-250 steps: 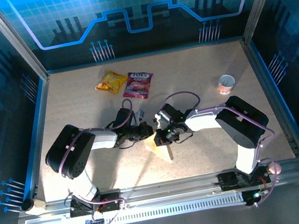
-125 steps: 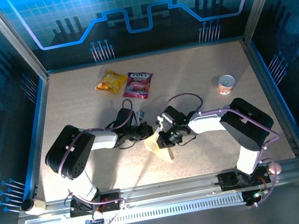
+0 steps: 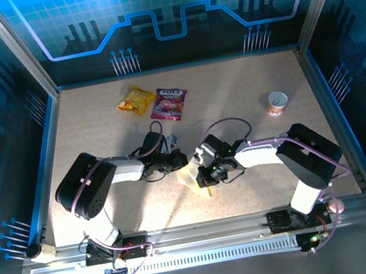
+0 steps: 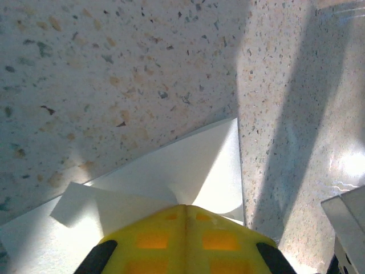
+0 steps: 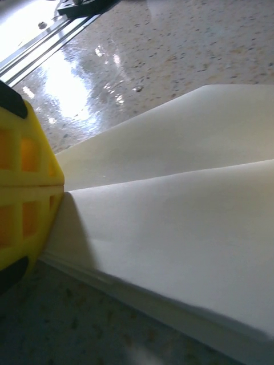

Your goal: Fold a paper plane with a square sheet of paper (fold left side to right side)

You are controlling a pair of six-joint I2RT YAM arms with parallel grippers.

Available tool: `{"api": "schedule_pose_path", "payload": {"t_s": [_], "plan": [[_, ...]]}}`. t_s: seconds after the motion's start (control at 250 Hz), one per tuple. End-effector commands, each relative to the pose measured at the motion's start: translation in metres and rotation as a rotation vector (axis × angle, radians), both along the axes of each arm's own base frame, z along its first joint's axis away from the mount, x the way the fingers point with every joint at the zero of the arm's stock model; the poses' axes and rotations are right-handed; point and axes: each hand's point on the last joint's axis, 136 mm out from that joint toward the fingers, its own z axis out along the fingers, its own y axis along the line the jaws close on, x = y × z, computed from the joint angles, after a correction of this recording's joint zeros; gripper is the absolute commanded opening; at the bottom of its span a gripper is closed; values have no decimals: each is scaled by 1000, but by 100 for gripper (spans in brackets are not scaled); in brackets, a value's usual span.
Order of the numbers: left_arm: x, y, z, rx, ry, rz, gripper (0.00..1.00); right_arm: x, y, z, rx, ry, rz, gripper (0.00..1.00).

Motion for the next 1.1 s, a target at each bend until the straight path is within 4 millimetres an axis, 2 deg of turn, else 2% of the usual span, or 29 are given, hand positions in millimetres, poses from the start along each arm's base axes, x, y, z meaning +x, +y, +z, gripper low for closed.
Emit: {"api": "schedule_pose_path", "payload": {"t_s": [0.0, 0.34, 0.495, 0.579, 0.655, 0.747, 0.851, 0.979, 1.095], "plan": [[-18, 32, -43, 172, 119, 65, 0, -33, -23, -16, -100, 89, 32, 0], [-17, 31, -39, 167, 110, 55, 0, -43, -32, -15, -107, 96, 28, 0], [-12, 21, -25, 118, 88, 35, 0, -45, -26, -2, -63, 91, 47, 0], [-6, 11, -6, 66, 62, 22, 2, -40, -21, 14, -16, 62, 55, 4], [2, 2, 19, 14, 25, 12, 5, -32, -17, 33, 38, 28, 49, 8], [12, -7, 55, -39, -30, 4, 14, -20, -21, 51, 87, -18, 25, 14], [20, -10, 97, -77, -104, 2, 26, -6, -33, 60, 105, -58, -15, 23], [22, 2, 131, -67, -185, 35, 41, 7, -41, 61, 118, -97, -39, 37], [14, 26, 138, -27, -222, 86, 47, 15, -35, 59, 151, -132, -20, 45]]}}
